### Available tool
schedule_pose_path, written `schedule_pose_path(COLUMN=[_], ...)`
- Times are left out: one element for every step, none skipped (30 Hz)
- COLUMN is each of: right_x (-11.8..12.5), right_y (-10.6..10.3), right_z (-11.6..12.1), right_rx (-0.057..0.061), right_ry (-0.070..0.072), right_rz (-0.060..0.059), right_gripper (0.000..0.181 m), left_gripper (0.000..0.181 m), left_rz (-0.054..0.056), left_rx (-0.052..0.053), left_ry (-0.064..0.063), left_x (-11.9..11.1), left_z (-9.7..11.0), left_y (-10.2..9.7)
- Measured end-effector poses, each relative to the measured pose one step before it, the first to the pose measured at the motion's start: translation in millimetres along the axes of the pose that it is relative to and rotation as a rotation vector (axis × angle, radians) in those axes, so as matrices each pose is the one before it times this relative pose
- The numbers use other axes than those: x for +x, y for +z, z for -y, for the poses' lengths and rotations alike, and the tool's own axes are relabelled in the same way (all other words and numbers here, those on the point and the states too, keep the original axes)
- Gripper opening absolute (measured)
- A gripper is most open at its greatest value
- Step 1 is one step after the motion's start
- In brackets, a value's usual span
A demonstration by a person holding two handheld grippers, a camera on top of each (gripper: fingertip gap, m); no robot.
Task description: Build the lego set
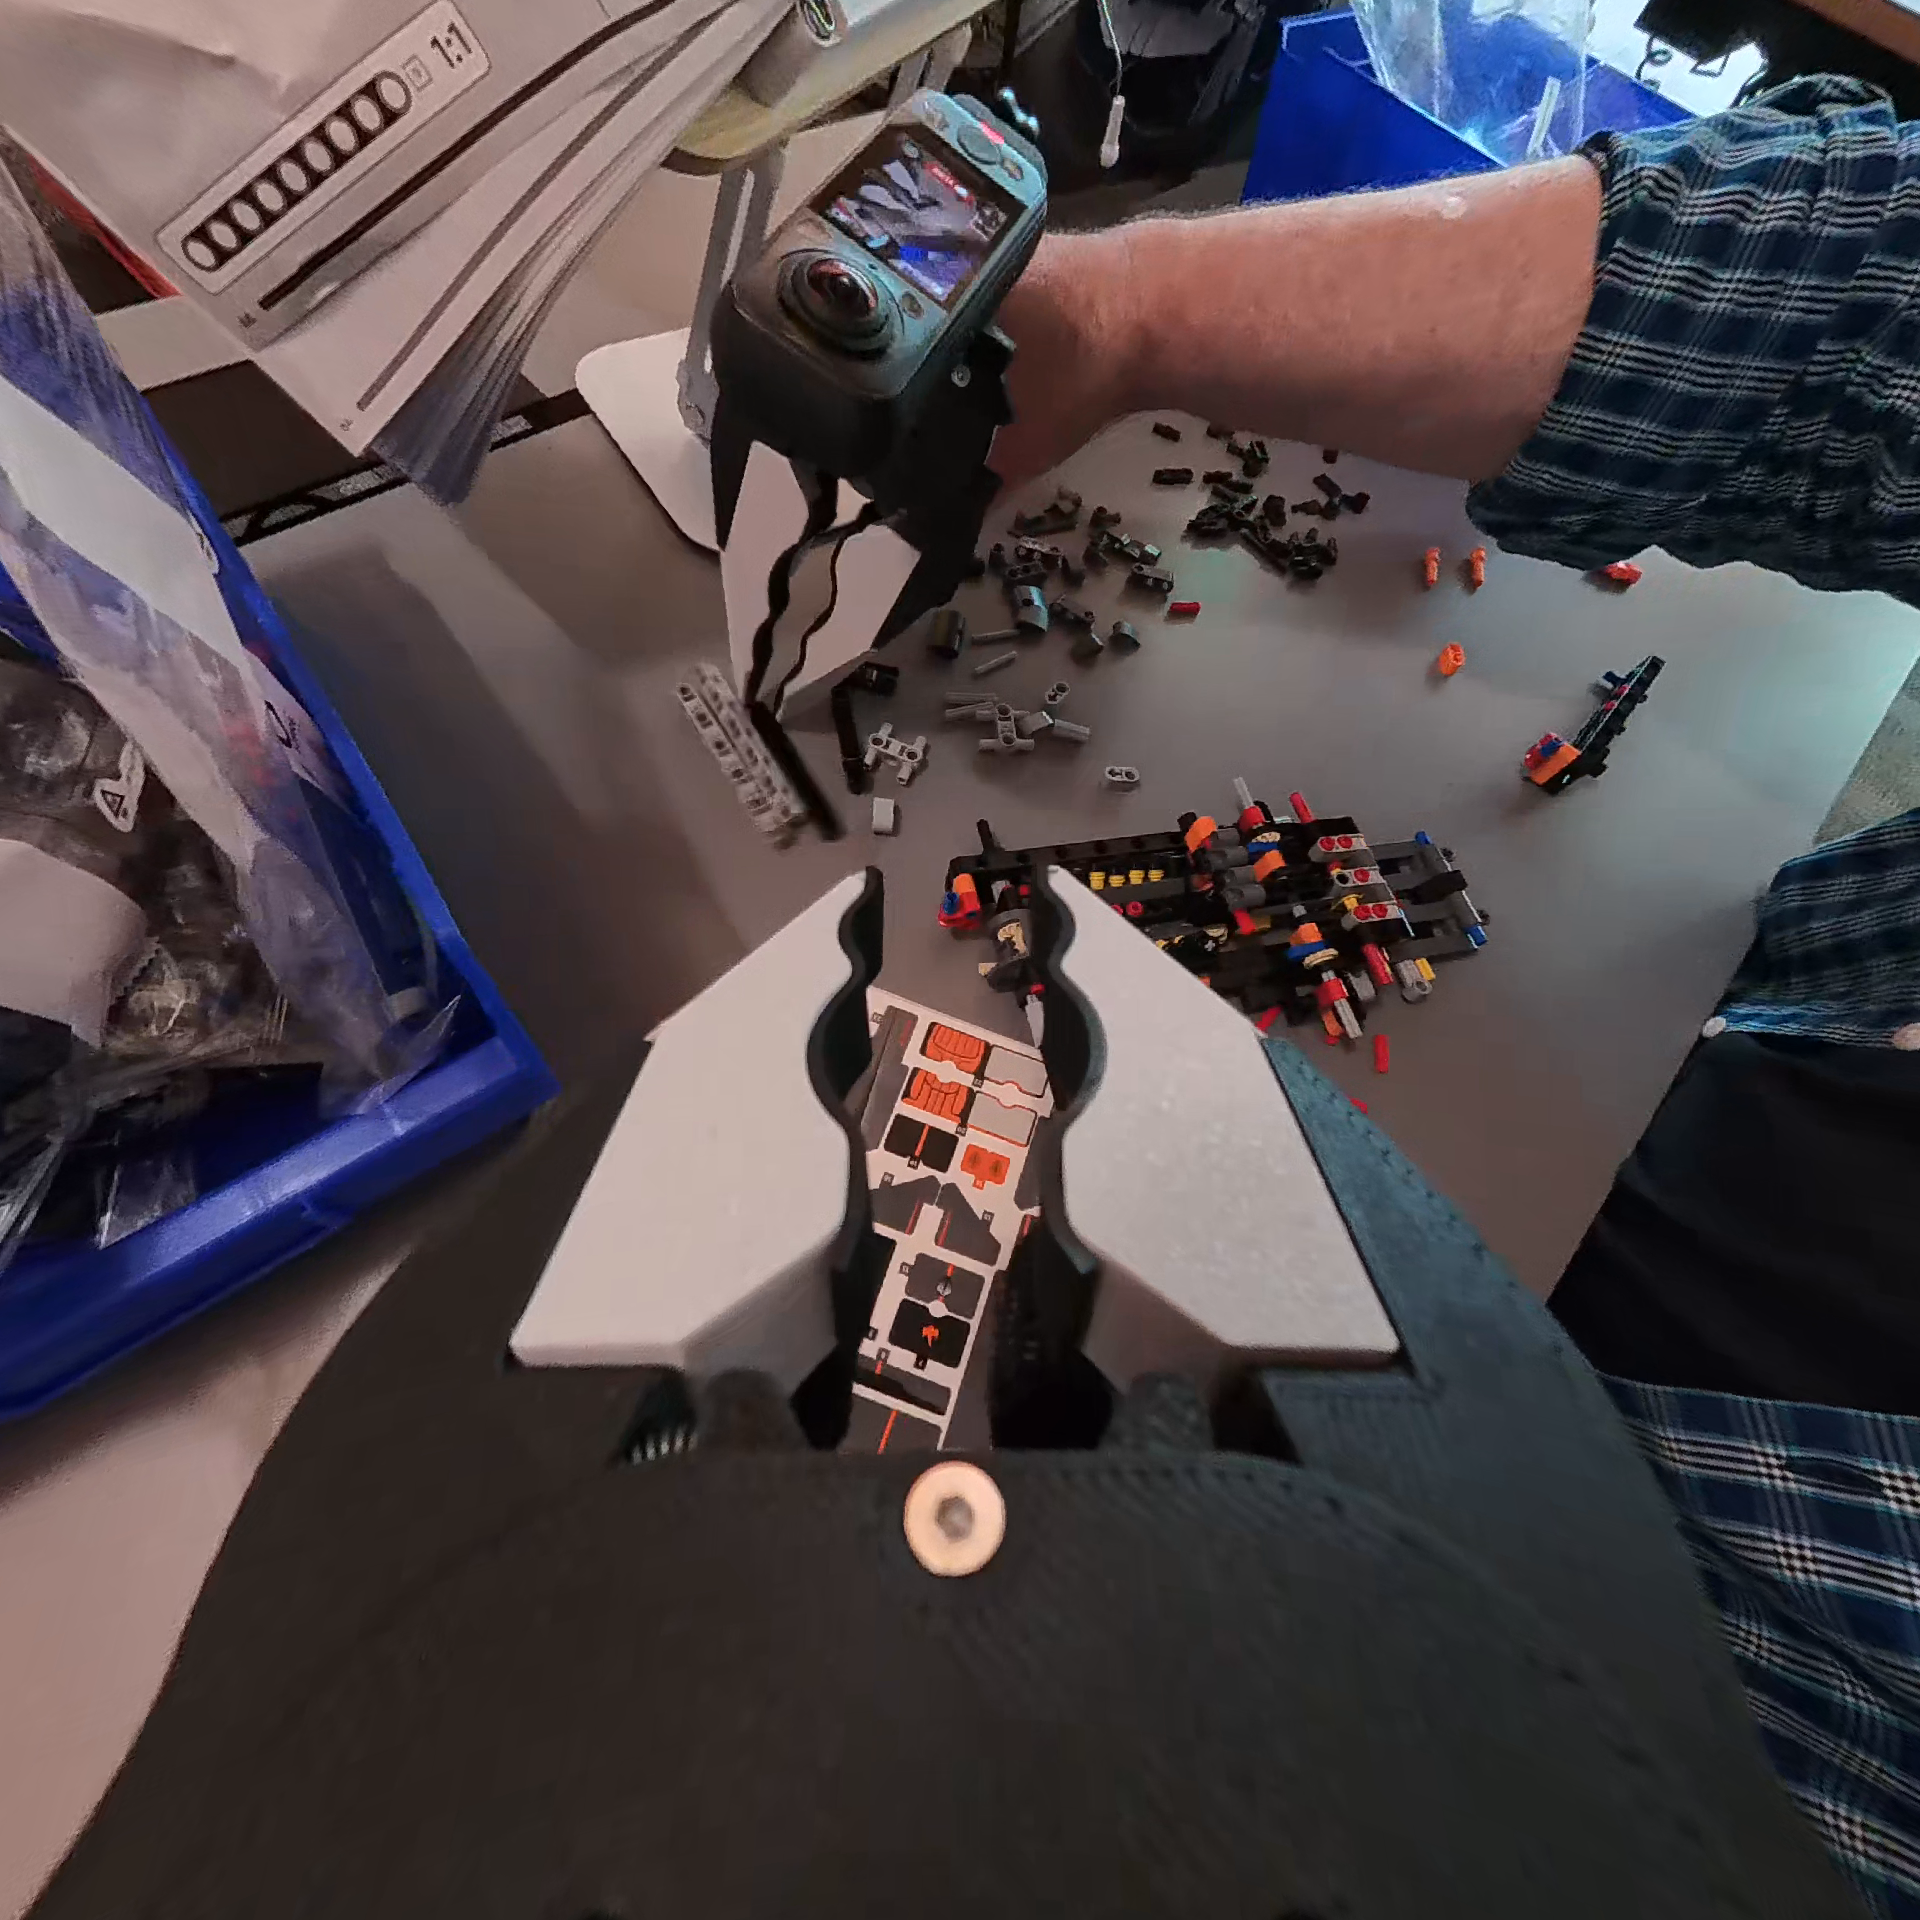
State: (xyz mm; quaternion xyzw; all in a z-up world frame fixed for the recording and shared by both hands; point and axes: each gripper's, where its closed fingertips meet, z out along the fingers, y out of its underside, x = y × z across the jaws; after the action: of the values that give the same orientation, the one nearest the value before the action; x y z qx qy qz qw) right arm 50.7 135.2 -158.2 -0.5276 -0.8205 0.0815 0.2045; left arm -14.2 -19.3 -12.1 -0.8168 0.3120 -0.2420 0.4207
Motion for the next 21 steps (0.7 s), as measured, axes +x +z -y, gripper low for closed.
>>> schedule_pose_path(right_x=[-0.88,-1.05,-1.99,-2.4,-2.2,-3.01,-5.11,-3.36,-0.75,-2.87,-2.52,-0.55,-1.29,-0.64,0.03,0.36,0.29,-0.41,1.1,1.48,-0.11], right_y=[-0.1,-0.54,-0.96,-1.06,-1.44,-1.67,-1.65,-1.49,-1.02,-0.11,0.73,0.14,0.0,-0.11,-0.18,-0.43,-0.92,-1.86,-3.13,-4.17,-5.19], right_z=[-1.26,-0.99,-0.92,-1.43,-2.19,-2.36,-1.66,-1.88,-1.16,0.31,-0.63,0.8,-0.64,-0.25,-0.47,-0.62,-0.01,1.61,2.29,1.29,1.65], right_rx=[-0.0028,0.0017,0.0026,0.002,-0.0029,-0.005,0.0003,-0.0014,0.002,0.0088,-0.0002,0.0081,-0.0038,-0.0022,-0.0027,-0.003,0.0025,0.0149,0.0182,0.0091,0.0084], right_ry=[0.0124,0.0119,0.0128,0.0088,0.0108,0.0178,0.0129,0.0116,0.0188,0.0151,0.0039,-0.0017,0.0043,0.0028,-0.0011,0.0032,0.0068,0.01,0.0104,0.0085,0.0039], right_rz=[0.0057,0.0057,0.009,0.0072,0.0046,0.0097,0.0197,0.0071,-0.0061,0.0079,0.0063,-0.0042,0.0068,0.004,-0.0029,-0.0054,-0.0039,0.0003,-0.0116,-0.0163,-0.0093], right_gripper=[0.005,0.005,0.004,0.004,0.004,0.004,0.004,0.004,0.004,0.005,0.008,0.009,0.004,0.004,0.003,0.003,0.003,0.003,0.003,0.003,0.003], left_gripper=[0.028,0.028,0.028,0.028,0.028,0.028,0.028,0.028,0.028,0.028,0.027,0.027,0.027,0.028,0.028,0.028,0.028,0.027,0.028,0.028,0.028], left_rz=[0.0006,0.0005,-0.0046,-0.0048,-0.0017,-0.0007,-0.003,-0.0041,-0.0038,-0.0029,-0.0018,-0.0028,-0.0013,0.0021,0.003,0.0012,0.0008,0.0014,-0.0002,-0.0011,0.0017], left_rx=[-0.0004,0.0008,0.0003,-0.0006,-0.0011,-0.0015,-0.0021,-0.002,0.0008,0.0017,0.0002,-0.0012,-0.0025,-0.0034,-0.003,-0.0011,0.0013,0.0025,0.0034,0.0028,0.0039], left_ry=[-0.002,-0.002,-0.003,-0.0029,-0.0029,-0.0035,-0.0029,-0.0035,-0.0021,-0.0003,-0.0002,-0.0005,0.0,0.0009,0.0007,0.0,0.0001,-0.0001,-0.0005,-0.0008,-0.0001], left_x=[-0.9,-0.78,-0.15,0.11,-0.47,-0.6,-0.1,0.27,0.35,0.49,0.41,0.61,0.57,0.06,0.06,0.21,0.33,0.0,0.35,0.27,0.03], left_z=[-0.56,-0.27,-0.34,-0.58,-0.72,-0.85,-0.9,-0.74,-0.1,0.27,0.16,-0.01,-0.18,-0.6,-0.5,-0.07,0.28,0.49,0.81,0.71,0.88], left_y=[0.44,0.37,0.49,0.67,0.67,0.7,0.57,0.48,0.19,0.19,0.27,0.41,0.4,0.27,0.03,-0.2,-0.55,-0.67,-0.65,-0.6,-0.44])
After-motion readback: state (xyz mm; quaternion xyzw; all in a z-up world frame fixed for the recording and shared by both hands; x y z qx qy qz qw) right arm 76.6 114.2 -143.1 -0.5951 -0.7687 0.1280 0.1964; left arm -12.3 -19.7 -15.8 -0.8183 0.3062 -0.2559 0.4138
